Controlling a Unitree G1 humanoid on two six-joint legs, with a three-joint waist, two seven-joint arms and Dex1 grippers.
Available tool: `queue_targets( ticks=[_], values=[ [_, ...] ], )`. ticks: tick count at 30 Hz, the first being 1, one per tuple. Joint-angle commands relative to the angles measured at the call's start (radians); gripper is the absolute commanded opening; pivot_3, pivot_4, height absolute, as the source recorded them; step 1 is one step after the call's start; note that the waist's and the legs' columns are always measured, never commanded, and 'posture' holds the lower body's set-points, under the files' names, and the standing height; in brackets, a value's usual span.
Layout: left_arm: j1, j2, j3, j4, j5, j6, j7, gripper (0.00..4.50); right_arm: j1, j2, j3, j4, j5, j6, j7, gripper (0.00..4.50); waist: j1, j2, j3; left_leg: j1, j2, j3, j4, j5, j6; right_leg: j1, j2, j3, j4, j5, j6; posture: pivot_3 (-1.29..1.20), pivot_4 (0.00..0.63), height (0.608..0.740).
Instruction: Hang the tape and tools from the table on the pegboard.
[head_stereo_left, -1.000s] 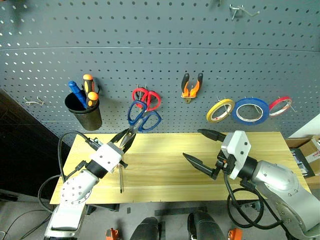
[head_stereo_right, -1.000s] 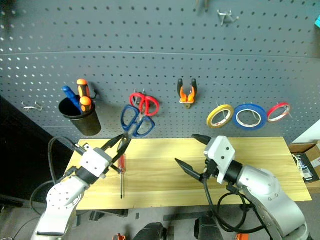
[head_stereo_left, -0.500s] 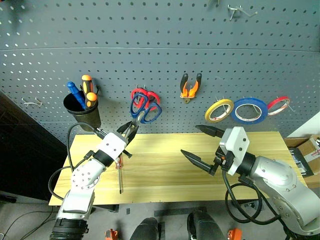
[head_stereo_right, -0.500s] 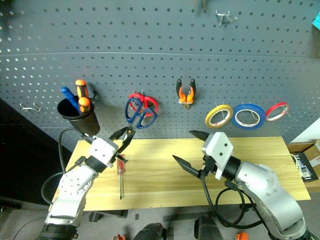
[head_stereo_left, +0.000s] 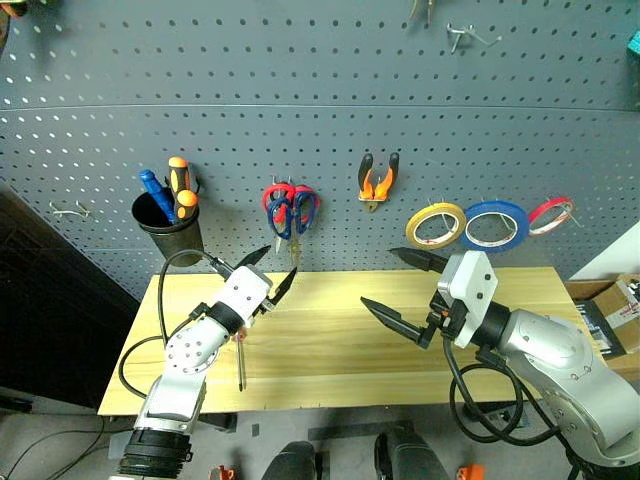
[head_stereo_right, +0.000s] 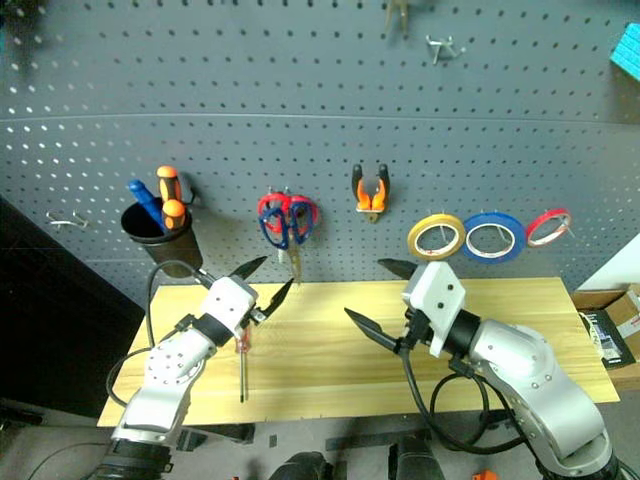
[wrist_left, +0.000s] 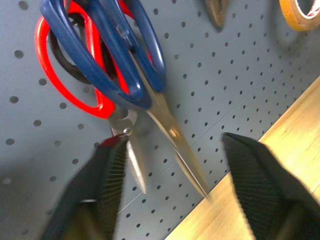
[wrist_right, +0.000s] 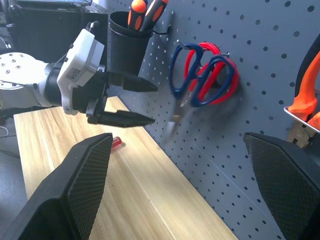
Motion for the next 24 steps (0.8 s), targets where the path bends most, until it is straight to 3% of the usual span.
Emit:
queue_targets(
  ticks=[1,6,9,15,24],
  values=[
    [0.042,-0.012,0.007,-0.043,-0.019,0.13,0.005,4.35,0.039,-0.002,0.0,-0.04,-0.004,0.026,-0.025,4.5,-0.001,0.0,-0.005,0.0,0.0,0.0,0.0,0.0,0.0,0.0,0.0,0.0,0.0,0.0,0.0,-0.01,0.127,0.74],
    [0.069,-0.058,0.027,-0.097,-0.054,0.493,0.045,4.35,0.072,0.078,-0.004,-0.05,0.087,0.253,-0.149,4.5,-0.001,0.001,-0.009,0.0,0.0,0.0,0.0,0.0,0.0,0.0,0.0,0.001,0.001,0.0,0.0,-0.01,0.141,0.74],
    [0.01,-0.102,0.072,-0.092,-0.053,0.727,0.132,4.35,0.023,0.131,-0.017,-0.038,0.123,0.409,-0.228,4.5,0.0,0.0,-0.009,0.001,0.0,0.0,0.001,0.0,0.0,0.001,0.0,0.001,0.003,0.0,0.0,0.0,0.152,0.74],
    [-0.102,-0.103,0.105,-0.061,-0.07,1.018,0.174,4.35,-0.119,0.235,-0.032,0.003,0.204,0.679,-0.314,4.5,-0.003,0.001,-0.009,0.001,0.0,0.0,0.001,0.0,0.0,0.001,0.0,0.001,0.003,0.001,-0.001,-0.01,0.171,0.74],
    [-0.2,-0.07,0.2,0.082,-0.098,1.218,0.218,4.35,-0.268,0.268,0.079,0.004,0.216,0.807,-0.32,4.5,-0.024,0.004,-0.004,0.0,-0.001,-0.001,-0.001,0.0,0.0,-0.001,0.0,0.0,0.0,0.001,-0.001,-0.02,0.201,0.74]
  ],
)
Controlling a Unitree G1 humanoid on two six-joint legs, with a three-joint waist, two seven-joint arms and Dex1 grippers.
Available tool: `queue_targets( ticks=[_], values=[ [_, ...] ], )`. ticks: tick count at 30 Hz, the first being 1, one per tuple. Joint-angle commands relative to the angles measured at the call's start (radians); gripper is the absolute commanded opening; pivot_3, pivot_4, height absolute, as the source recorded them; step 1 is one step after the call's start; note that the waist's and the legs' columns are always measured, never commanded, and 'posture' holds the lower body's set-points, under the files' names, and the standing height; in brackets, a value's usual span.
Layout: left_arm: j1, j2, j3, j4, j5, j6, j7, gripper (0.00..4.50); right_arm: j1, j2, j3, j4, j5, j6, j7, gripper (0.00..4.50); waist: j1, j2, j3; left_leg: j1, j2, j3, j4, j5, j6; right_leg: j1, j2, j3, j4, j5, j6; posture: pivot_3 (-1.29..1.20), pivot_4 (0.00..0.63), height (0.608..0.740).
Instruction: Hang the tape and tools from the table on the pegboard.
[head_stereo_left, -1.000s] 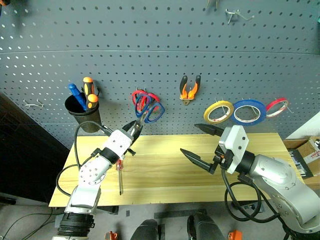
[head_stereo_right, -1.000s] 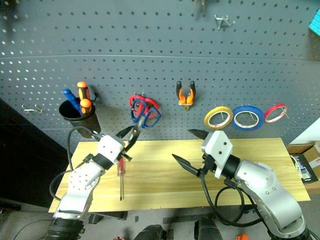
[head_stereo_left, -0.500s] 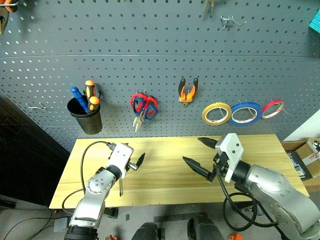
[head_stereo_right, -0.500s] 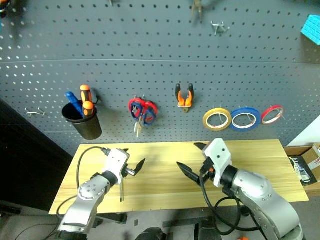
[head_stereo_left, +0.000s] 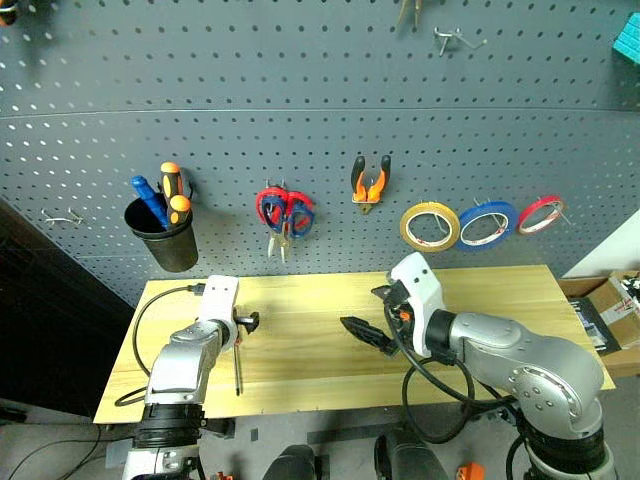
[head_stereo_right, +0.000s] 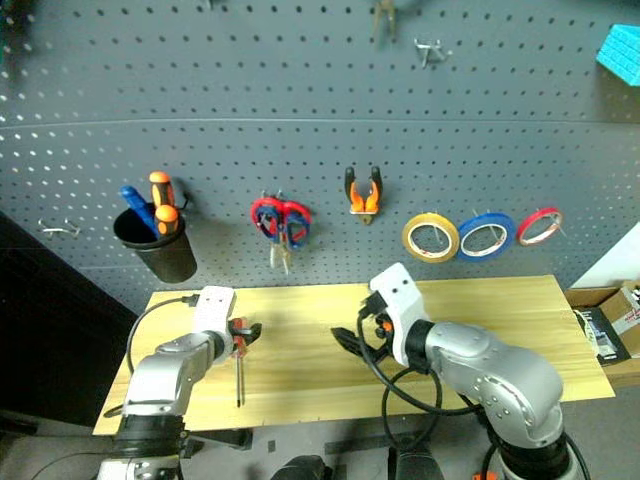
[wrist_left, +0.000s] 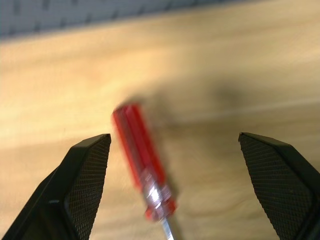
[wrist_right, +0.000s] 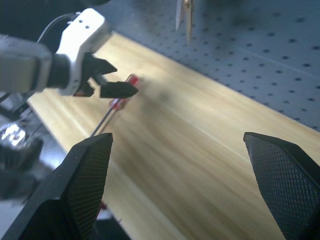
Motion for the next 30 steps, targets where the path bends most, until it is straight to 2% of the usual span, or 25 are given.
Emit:
queue_targets(
  ticks=[1,6,17,21,30],
  values=[
    [-0.042,0.025,0.031,0.036,-0.008,0.038,0.016,4.35,-0.055,0.003,0.048,-0.011,-0.004,-0.004,0.004,4.5,-0.001,0.001,0.001,0.0,0.0,0.0,0.0,0.0,0.0,0.0,0.0,0.0,0.0,0.0,0.0,-0.02,0.203,0.74],
    [-0.069,0.035,0.045,0.108,-0.012,0.068,0.036,4.35,-0.135,-0.13,0.26,0.017,-0.121,-0.157,0.075,4.5,-0.003,0.002,0.004,0.0,-0.001,0.0,0.001,0.0,0.0,0.0,0.0,0.0,0.001,0.0,0.0,-0.02,0.208,0.74],
    [-0.119,-0.018,0.077,0.223,-0.044,0.131,0.091,4.35,-0.171,-0.107,0.322,0.074,-0.189,-0.256,0.129,4.5,-0.003,0.002,0.008,0.0,0.0,-0.001,0.0,0.0,0.0,0.0,0.0,-0.001,-0.001,0.0,0.0,-0.02,0.212,0.74],
    [-0.119,-0.014,0.065,0.266,-0.043,0.11,0.086,3.54,-0.185,-0.093,0.315,0.084,-0.189,-0.263,0.144,4.5,-0.003,0.002,0.009,0.0,0.0,-0.001,0.0,0.0,0.0,0.0,0.0,-0.001,-0.001,0.0,0.0,-0.03,0.213,0.74],
    [-0.073,0.013,0.042,0.265,-0.048,0.028,0.057,0.76,-0.168,-0.114,0.306,0.056,-0.19,-0.314,0.198,4.5,-0.004,0.003,0.009,0.0,0.0,-0.001,0.0,0.0,0.0,0.0,0.0,-0.001,-0.001,0.0,0.0,-0.03,0.204,0.74]
  ],
)
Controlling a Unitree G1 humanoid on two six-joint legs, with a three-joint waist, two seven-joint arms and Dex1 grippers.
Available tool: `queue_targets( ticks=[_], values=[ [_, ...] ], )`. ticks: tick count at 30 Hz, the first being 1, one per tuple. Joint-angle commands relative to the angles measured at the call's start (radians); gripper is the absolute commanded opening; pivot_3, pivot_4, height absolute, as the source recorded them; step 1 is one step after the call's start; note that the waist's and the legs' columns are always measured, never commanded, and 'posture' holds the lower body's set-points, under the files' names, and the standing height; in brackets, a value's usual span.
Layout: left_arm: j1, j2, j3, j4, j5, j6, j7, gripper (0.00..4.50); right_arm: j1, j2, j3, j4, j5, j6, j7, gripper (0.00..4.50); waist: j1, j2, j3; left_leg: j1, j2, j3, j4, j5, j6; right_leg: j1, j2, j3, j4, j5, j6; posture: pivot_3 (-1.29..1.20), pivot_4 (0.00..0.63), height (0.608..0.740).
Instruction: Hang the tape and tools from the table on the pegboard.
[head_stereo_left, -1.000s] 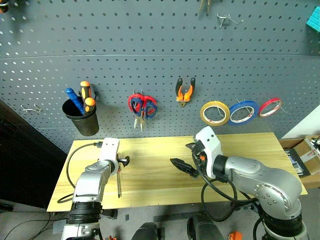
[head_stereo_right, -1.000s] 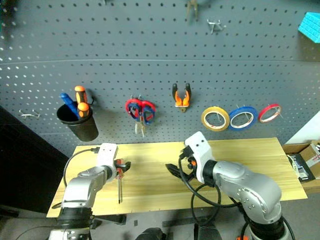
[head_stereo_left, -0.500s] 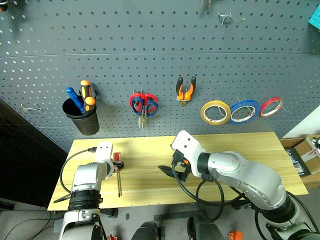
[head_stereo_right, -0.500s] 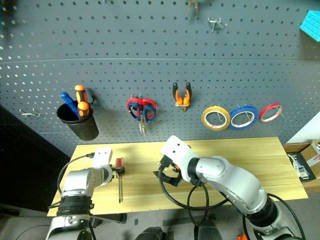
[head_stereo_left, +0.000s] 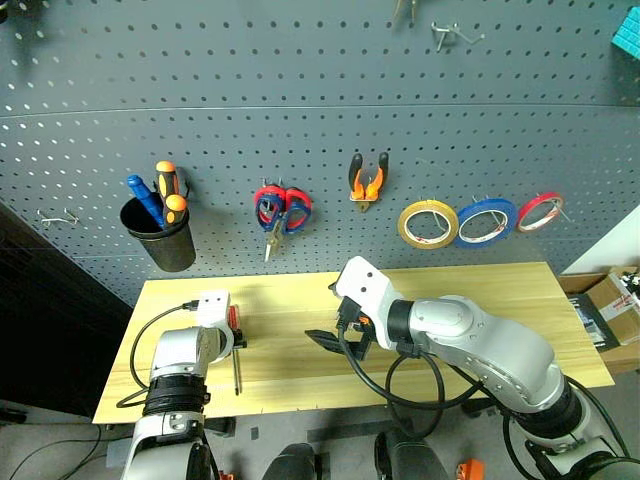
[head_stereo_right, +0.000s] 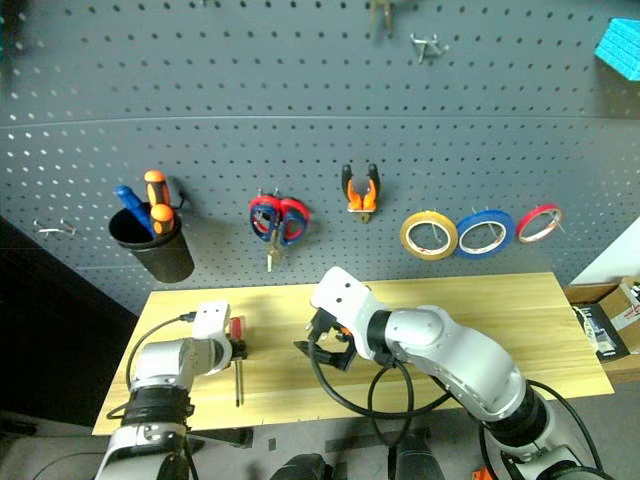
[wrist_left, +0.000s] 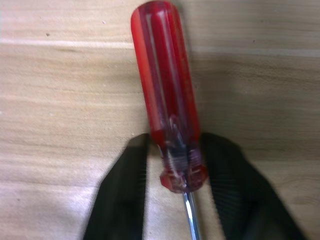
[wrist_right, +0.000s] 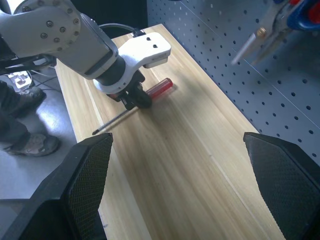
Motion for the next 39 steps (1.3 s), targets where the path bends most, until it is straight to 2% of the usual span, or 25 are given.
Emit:
queue_targets(
  ticks=[1,6,8,11,14,15,19,22,28,34,39],
  values=[
    [0.048,0.016,-0.003,-0.022,-0.003,-0.022,-0.015,0.74,0.006,-0.02,-0.009,-0.05,-0.016,-0.085,0.039,4.5,0.0,0.001,0.0,0.0,0.0,0.0,0.0,0.0,0.0,0.0,0.0,0.0,0.0,0.0,0.0,-0.03,0.204,0.74],
    [0.13,0.03,0.011,-0.115,-0.008,-0.038,-0.018,0.74,0.057,-0.066,-0.001,-0.067,-0.09,-0.277,0.085,4.5,-0.001,0.001,0.001,0.0,0.0,0.0,-0.001,0.0,0.0,0.0,0.0,0.0,-0.001,0.0,0.0,-0.02,0.198,0.74],
    [0.176,0.058,-0.026,-0.17,0.009,-0.1,-0.046,0.74,0.069,-0.08,-0.004,-0.07,-0.094,-0.306,0.112,4.5,-0.001,0.001,0.001,0.0,0.0,0.0,-0.001,0.0,0.0,0.0,0.0,0.0,-0.001,0.0,0.0,-0.02,0.198,0.74],
    [0.317,0.152,-0.131,-0.335,0.073,-0.367,-0.132,0.74,0.092,-0.076,-0.059,-0.085,-0.055,-0.34,0.148,4.5,-0.005,0.002,0.002,0.0,0.001,0.0,-0.002,0.0,0.0,0.0,0.0,0.0,-0.002,0.0,0.0,-0.02,0.194,0.74],
    [0.429,0.2,-0.157,-0.444,0.111,-0.637,-0.16,0.74,0.105,-0.074,-0.104,-0.088,-0.037,-0.358,0.166,4.5,0.005,0.003,0.004,-0.001,0.001,0.0,-0.003,0.0,0.0,0.0,0.0,-0.001,-0.004,0.0,0.0,0.0,0.185,0.74],
    [0.446,0.205,-0.159,-0.455,0.118,-0.692,-0.161,0.74,0.108,-0.075,-0.111,-0.085,-0.037,-0.364,0.172,4.5,0.011,0.003,0.004,-0.001,0.001,0.0,-0.003,0.0,0.0,0.001,0.0,-0.001,-0.006,0.0,0.0,0.0,0.183,0.74],
    [0.496,0.234,-0.147,-0.547,0.143,-1.109,-0.186,0.74,0.116,-0.087,-0.14,-0.072,-0.045,-0.392,0.197,4.5,0.029,0.005,0.005,-0.002,0.001,-0.005,-0.004,0.0,0.0,0.004,0.0,-0.005,-0.013,0.002,0.0,0.04,0.167,0.74],
    [0.461,0.234,-0.131,-0.582,0.151,-1.273,-0.18,0.74,0.118,-0.101,-0.154,-0.061,-0.055,-0.423,0.219,4.5,0.034,0.004,0.005,-0.003,0.001,-0.007,-0.004,0.0,0.0,0.004,0.0,-0.007,-0.015,0.002,0.0,0.06,0.155,0.74],
    [0.346,0.191,-0.056,-0.647,0.152,-1.256,-0.105,0.74,0.109,-0.127,-0.185,-0.024,-0.06,-0.485,0.275,4.5,0.036,0.003,0.003,-0.004,0.001,-0.009,-0.004,0.0,0.0,0.004,0.0,-0.01,-0.015,0.002,0.0,0.12,0.128,0.74],
    [0.225,0.143,0.012,-0.745,0.119,-1.091,-0.042,0.74,0.076,-0.149,-0.211,0.035,-0.066,-0.534,0.337,4.5,0.058,0.002,0.001,-0.005,0.001,-0.01,-0.003,0.0,0.0,0.003,0.0,-0.012,-0.014,0.002,0.0,0.16,0.108,0.74],
    [0.249,0.111,0.016,-0.793,0.125,-1.013,-0.04,0.74,0.053,-0.152,-0.21,0.073,-0.072,-0.564,0.369,4.5,0.074,0.0,-0.006,-0.005,0.0,-0.01,-0.002,0.0,0.0,0.003,0.0,-0.012,-0.014,0.002,0.0,0.17,0.093,0.74]
  ],
)
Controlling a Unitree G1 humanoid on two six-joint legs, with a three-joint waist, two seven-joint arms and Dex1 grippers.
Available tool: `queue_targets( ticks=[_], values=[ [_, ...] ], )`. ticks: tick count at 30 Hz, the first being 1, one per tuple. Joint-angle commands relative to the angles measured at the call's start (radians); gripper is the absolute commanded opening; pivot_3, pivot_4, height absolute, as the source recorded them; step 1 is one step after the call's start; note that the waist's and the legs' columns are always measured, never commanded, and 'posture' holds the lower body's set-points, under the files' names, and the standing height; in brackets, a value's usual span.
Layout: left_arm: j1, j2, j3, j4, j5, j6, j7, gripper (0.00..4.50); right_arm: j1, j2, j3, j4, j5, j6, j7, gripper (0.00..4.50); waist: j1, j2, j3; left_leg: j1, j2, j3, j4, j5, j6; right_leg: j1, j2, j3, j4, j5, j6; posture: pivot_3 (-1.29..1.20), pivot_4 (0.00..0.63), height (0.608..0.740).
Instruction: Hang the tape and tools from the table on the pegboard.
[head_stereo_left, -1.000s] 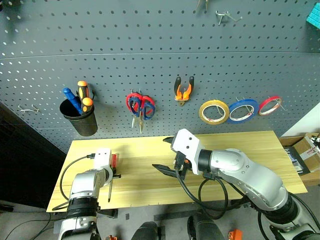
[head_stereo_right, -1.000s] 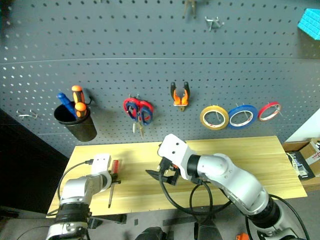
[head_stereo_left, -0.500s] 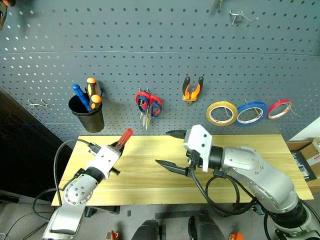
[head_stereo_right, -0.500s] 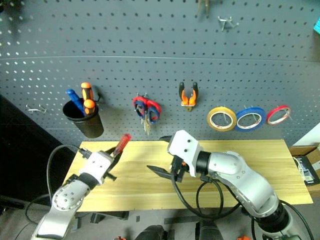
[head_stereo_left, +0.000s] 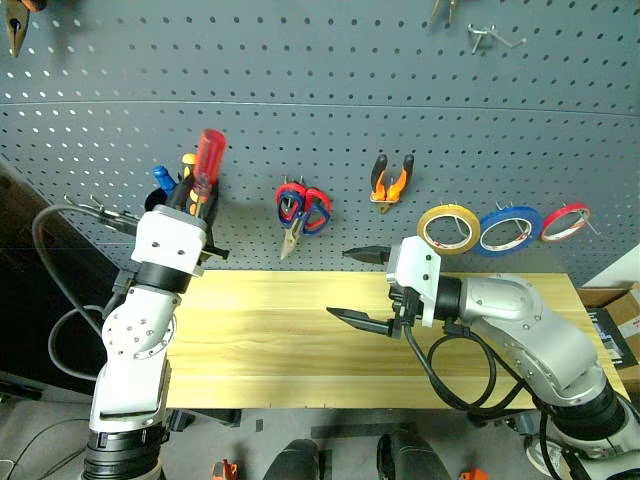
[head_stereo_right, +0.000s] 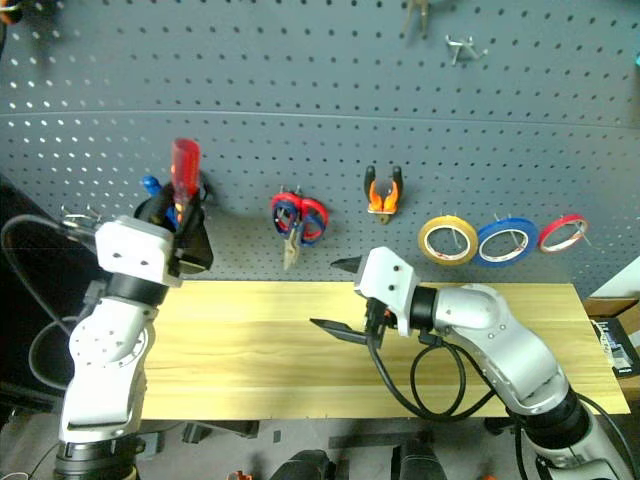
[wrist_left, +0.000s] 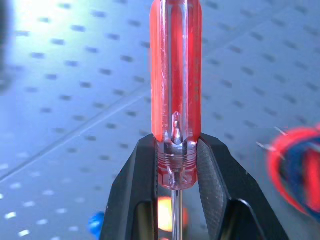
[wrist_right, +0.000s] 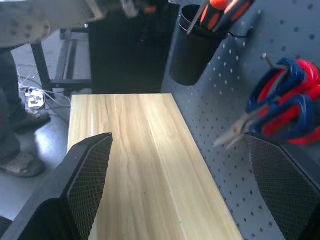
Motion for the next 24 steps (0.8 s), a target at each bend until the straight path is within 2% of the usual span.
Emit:
queue_targets(
  ticks=[1,7,15,24],
  values=[
    [0.026,-0.008,0.025,-0.055,0.005,0.019,0.011,0.74,-0.024,-0.002,-0.023,-0.002,-0.004,-0.04,0.022,4.5,0.007,0.0,-0.002,0.0,0.0,0.0,0.0,0.0,0.0,0.0,0.0,0.0,0.0,0.0,0.0,0.17,0.091,0.74],
    [-0.013,-0.017,0.063,-0.081,-0.002,0.069,0.046,0.74,-0.028,-0.008,-0.031,0.024,-0.004,-0.062,0.049,4.5,0.031,-0.006,-0.011,0.0,0.0,0.0,0.001,0.0,0.0,0.0,0.0,-0.001,0.001,0.0,0.0,0.19,0.075,0.74],
    [-0.146,-0.042,0.106,-0.112,-0.017,0.174,0.107,0.74,-0.035,-0.009,-0.04,0.051,-0.003,-0.078,0.072,4.5,0.064,-0.015,-0.035,0.0,0.0,0.0,0.002,0.0,0.0,0.001,0.0,-0.003,0.001,0.0,-0.001,0.23,0.047,0.74],
    [-0.278,-0.093,0.03,0.111,-0.016,0.082,0.117,0.74,-0.065,0.017,-0.023,0.071,-0.027,-0.093,0.065,4.5,0.082,-0.019,-0.069,0.004,0.0,0.0,0.003,0.0,0.0,0.004,0.0,-0.004,0.001,0.001,-0.001,0.19,0.033,0.74]
  ],
)
